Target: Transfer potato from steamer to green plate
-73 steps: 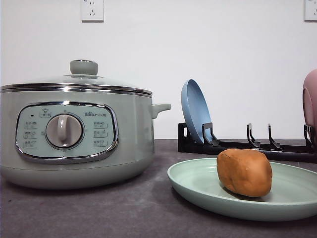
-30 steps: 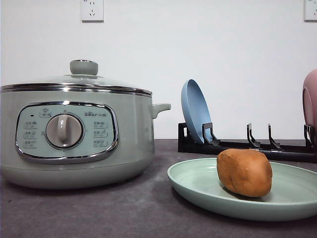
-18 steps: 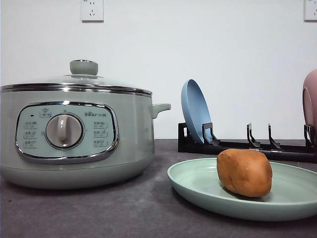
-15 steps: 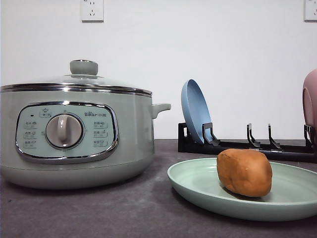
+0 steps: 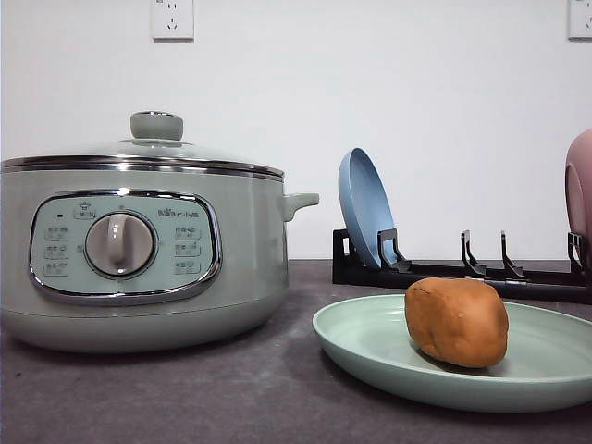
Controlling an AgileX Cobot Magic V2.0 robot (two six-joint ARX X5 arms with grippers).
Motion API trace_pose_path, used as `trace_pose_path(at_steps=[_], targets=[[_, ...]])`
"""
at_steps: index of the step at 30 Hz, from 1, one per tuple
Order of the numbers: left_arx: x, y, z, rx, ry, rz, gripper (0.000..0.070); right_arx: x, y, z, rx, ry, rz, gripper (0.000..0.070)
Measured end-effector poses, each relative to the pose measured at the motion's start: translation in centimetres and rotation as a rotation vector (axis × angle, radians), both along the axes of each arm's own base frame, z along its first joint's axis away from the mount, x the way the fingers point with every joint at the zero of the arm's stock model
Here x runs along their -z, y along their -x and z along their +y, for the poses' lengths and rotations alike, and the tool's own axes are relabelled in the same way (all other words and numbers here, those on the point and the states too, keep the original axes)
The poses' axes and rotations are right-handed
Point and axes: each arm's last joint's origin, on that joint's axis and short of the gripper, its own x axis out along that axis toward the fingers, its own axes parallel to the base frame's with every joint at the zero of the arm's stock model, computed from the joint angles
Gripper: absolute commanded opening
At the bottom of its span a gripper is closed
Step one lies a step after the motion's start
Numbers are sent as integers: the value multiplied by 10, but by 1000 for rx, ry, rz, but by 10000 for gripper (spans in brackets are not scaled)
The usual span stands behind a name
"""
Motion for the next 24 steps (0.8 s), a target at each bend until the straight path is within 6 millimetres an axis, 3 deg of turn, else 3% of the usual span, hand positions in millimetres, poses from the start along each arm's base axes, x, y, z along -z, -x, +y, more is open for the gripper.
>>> trace_pose_path(at_steps=[24], targets=[[0, 0, 0, 0, 0, 0, 23, 0, 0, 0, 0, 0, 0, 4]])
